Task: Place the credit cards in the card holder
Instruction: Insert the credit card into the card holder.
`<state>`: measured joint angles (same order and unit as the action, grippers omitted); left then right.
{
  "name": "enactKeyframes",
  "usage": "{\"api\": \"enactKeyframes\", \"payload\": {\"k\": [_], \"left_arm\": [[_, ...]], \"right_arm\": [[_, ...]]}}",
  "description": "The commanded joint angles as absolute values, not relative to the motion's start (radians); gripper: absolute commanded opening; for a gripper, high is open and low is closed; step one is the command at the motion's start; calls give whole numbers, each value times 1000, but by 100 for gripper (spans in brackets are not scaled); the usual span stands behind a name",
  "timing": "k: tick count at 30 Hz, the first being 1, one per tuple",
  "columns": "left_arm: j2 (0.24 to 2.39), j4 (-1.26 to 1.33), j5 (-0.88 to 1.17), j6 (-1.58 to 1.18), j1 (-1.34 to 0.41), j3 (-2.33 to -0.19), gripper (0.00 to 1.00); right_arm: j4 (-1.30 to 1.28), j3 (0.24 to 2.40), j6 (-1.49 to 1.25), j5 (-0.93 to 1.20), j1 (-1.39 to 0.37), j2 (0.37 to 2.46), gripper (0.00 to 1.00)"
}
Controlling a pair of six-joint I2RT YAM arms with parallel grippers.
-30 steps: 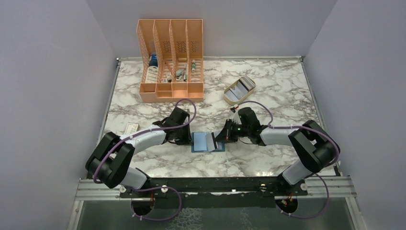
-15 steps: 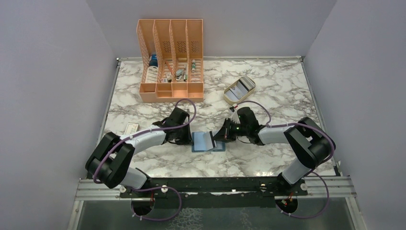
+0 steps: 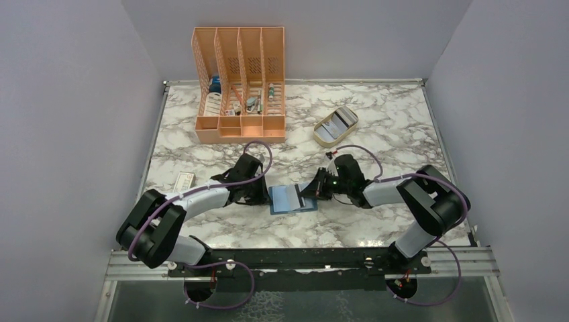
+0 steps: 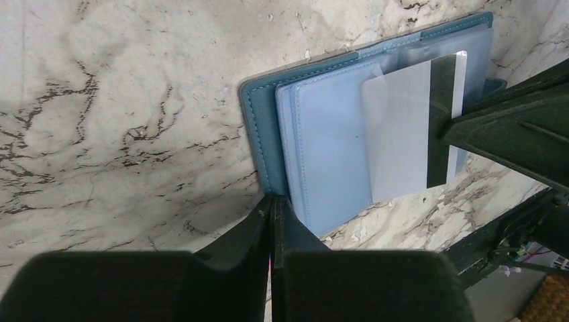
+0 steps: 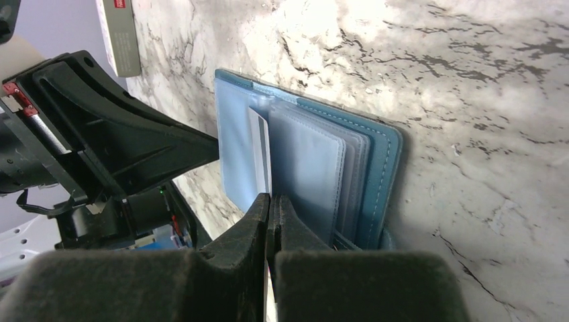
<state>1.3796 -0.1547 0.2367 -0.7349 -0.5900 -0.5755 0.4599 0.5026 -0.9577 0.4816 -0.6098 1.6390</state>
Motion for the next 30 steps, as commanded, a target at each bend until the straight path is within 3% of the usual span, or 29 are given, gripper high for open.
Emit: {"api": "enactKeyframes", "payload": {"k": [1, 30], "left_arm": [[1378, -151, 278, -736, -592, -550, 6], [1373, -92, 305, -764, -592, -515, 6]], "right_arm": [[492, 476, -967, 394, -618, 1604, 1], [355, 525, -914, 371, -671, 1613, 1]]}}
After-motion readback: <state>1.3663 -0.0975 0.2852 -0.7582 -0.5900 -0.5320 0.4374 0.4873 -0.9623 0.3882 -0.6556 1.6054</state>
